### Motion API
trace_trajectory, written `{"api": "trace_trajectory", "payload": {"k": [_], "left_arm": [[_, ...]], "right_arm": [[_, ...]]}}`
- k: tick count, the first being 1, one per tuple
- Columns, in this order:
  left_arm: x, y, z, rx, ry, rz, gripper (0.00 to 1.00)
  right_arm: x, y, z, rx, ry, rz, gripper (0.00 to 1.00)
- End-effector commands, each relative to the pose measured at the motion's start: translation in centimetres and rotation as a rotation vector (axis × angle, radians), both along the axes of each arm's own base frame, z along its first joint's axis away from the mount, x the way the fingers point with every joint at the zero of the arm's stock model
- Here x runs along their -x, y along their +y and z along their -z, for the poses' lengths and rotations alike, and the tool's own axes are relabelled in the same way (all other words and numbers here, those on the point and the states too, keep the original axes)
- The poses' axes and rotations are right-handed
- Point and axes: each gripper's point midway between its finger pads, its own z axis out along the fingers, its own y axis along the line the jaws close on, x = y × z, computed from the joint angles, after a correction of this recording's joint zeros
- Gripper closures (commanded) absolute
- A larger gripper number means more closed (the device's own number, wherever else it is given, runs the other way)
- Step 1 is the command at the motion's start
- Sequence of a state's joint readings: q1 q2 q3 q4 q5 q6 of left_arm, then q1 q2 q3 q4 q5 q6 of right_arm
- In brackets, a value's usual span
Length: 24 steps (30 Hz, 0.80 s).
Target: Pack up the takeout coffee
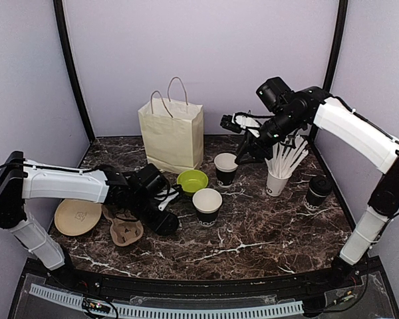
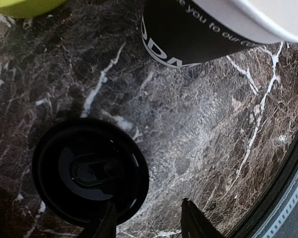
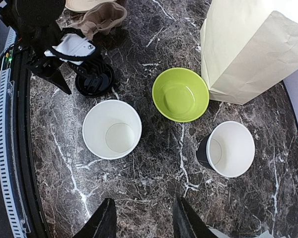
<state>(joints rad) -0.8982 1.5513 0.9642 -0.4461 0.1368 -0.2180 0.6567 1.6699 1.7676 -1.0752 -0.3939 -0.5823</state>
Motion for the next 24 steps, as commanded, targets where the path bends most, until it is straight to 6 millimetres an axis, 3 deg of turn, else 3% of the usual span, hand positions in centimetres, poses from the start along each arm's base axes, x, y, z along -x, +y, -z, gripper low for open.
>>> {"api": "trace_trajectory", "payload": {"k": [1,10,24], "left_arm": [[1.4,-0.5,0.2,-0.005,0.033,0.081,0.55],[0.6,-0.4,1.7,-0.081,-0.004,0.108,0.56],[0.9,-0.3,3.0,-0.168,-0.031,0.191,0.67]], "right_arm": [[-0.4,0.4,-0.4,-0.016,-0.034,-0.005,0.62],[-0.6,0.2,-0.1,-0.006,-0.031,0.005,0.61],[-0.8,0.3,0.1,0.002,-0.032,0.011,0.62]]}}
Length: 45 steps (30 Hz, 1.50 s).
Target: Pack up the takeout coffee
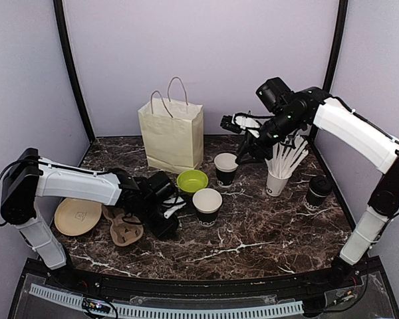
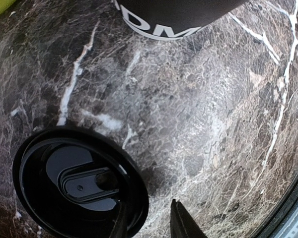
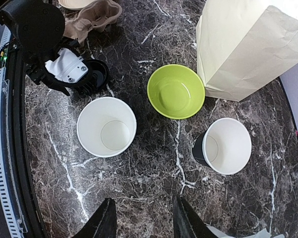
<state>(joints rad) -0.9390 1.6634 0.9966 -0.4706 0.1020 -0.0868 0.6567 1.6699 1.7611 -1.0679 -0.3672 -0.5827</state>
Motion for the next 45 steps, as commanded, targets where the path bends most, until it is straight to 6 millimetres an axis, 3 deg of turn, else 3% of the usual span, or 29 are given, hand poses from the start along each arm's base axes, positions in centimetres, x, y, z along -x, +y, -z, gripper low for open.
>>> {"api": "trace_trajectory", "payload": {"k": [1,7,16,20,28,30,36,45], "left_arm": [[0.1,0.1,0.0,-0.054,-0.026,0.052,0.68],[0.4,0.0,0.3,-0.074,-0.037,0.075,0.71],[-0.7,0.5,-1.3,-0.084,-0.111,0.043,0.8],[-0.8,0.4,-2.8,-0.063,-0.123,0.034,0.81],[-1.1,-0.6,-7.8,0.053,-0.175,0.018,0.84],[-0.8,-1.0,-8.3,0.077,-0.166,0.031,0.78],[0.4,-0.5,-5.6,0.026,-0.131,0.077,0.55],[0.8,0.2,-1.2,-0.101,-0.131,0.087,0.45]], "right_arm": [[-0.5,0.5,-0.2,-0.013,-0.016,-0.003,0.62],[-0.5,0.6,-0.2,-0.015,-0.012,-0.004,0.61],[-0.6,0.5,0.1,-0.008,-0.01,0.002,0.62],[-0.5,0.5,0.1,-0.008,-0.007,0.001,0.62],[-0.4,0.7,-0.1,-0.027,-0.002,0.002,0.62],[-0.4,0.8,-0.1,-0.027,0.001,0.003,0.62],[-0.3,0.8,-0.1,-0.032,0.004,0.0,0.62],[-0.3,0.8,0.1,-0.027,0.007,0.001,0.62]]}}
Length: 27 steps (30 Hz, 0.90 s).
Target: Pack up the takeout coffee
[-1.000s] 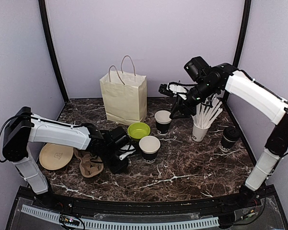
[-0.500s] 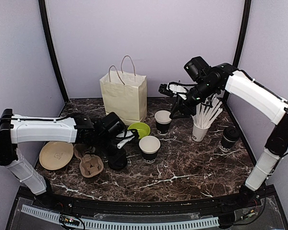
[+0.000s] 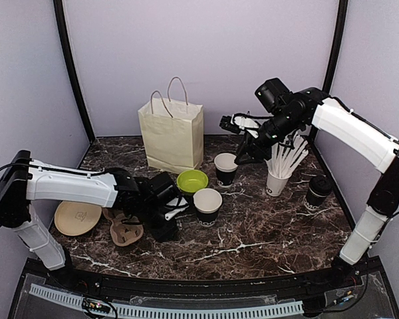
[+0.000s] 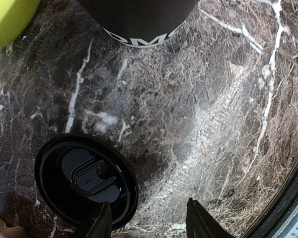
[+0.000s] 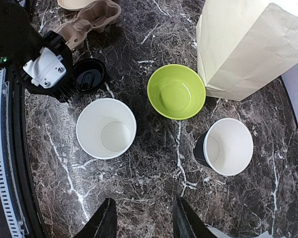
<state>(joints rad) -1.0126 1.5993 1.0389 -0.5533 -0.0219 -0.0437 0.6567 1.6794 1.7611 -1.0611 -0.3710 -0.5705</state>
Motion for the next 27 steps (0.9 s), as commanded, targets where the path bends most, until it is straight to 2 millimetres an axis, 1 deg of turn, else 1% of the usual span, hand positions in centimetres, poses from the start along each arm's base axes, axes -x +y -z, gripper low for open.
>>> {"api": "trace_trajectory", "payload": {"k": [1,3,6,11,19,27], "left_arm": [[0.4,0.4,1.8,-0.065,-0.016,0.014,0.45],[0.4,0.7,2.6,-0.102,-0.021,0.017,0.45],[-0.1,1.2,3.3,-0.148,-0.05,0.005,0.49],[-0.9,1.5,3.3,-0.171,-0.095,-0.008,0.59],[-1.3,1.5,4.0,-0.191,-0.11,-0.003,0.74],[-1.1,1.4,3.8,-0.185,-0.106,0.003,0.83]], "right_arm": [[-0.2,0.6,-0.2,-0.026,-0.004,-0.007,0.62],[-0.1,0.7,-0.2,-0.027,-0.002,-0.009,0.62],[-0.2,0.7,-0.2,-0.028,0.001,-0.01,0.62],[-0.2,0.8,-0.1,-0.028,0.009,-0.013,0.62],[-0.1,1.0,0.1,-0.03,0.021,-0.018,0.62],[0.0,0.9,0.2,-0.029,0.022,-0.017,0.63]]}}
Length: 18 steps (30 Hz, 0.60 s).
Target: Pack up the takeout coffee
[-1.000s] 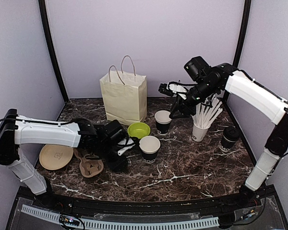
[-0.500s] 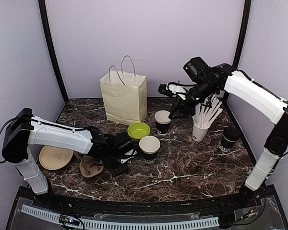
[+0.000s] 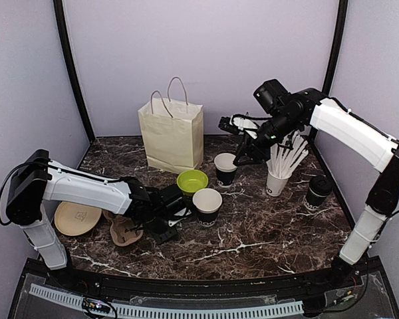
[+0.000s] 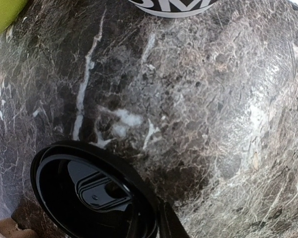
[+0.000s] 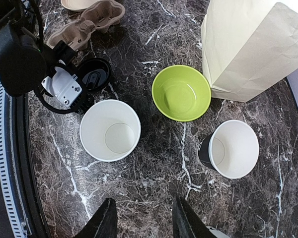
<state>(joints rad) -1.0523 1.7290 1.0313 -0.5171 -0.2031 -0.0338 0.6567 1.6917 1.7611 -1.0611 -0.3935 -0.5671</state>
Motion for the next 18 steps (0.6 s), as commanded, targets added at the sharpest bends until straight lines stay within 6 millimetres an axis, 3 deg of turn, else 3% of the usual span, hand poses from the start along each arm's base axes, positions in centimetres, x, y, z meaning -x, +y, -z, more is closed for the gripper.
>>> {"api": "trace_trajectory", "payload": {"k": [1,7,10,14,18], "left_arm": [[0.2,0.3,-0.2,-0.009,-0.005,0.008,0.84],[0.0,0.3,-2.4,0.007,-0.023,-0.001,0.9],[-0.4,-0.3,-5.3,0.067,-0.057,-0.006,0.91],[-1.3,-1.1,-10.5,0.156,-0.138,-0.006,0.9],[-2.4,-3.5,-18.3,0.373,-0.272,0.039,0.9]], "right_arm": [[-0.1,0.6,-0.2,-0.021,-0.001,-0.007,0.63],[-0.1,0.6,-0.5,-0.028,-0.005,-0.005,0.63],[-0.1,0.6,-0.8,-0.036,-0.008,0.0,0.63],[-1.3,0.6,-2.2,-0.081,-0.026,0.041,0.64],[-4.0,0.3,-5.6,-0.227,-0.017,0.144,0.64]]}}
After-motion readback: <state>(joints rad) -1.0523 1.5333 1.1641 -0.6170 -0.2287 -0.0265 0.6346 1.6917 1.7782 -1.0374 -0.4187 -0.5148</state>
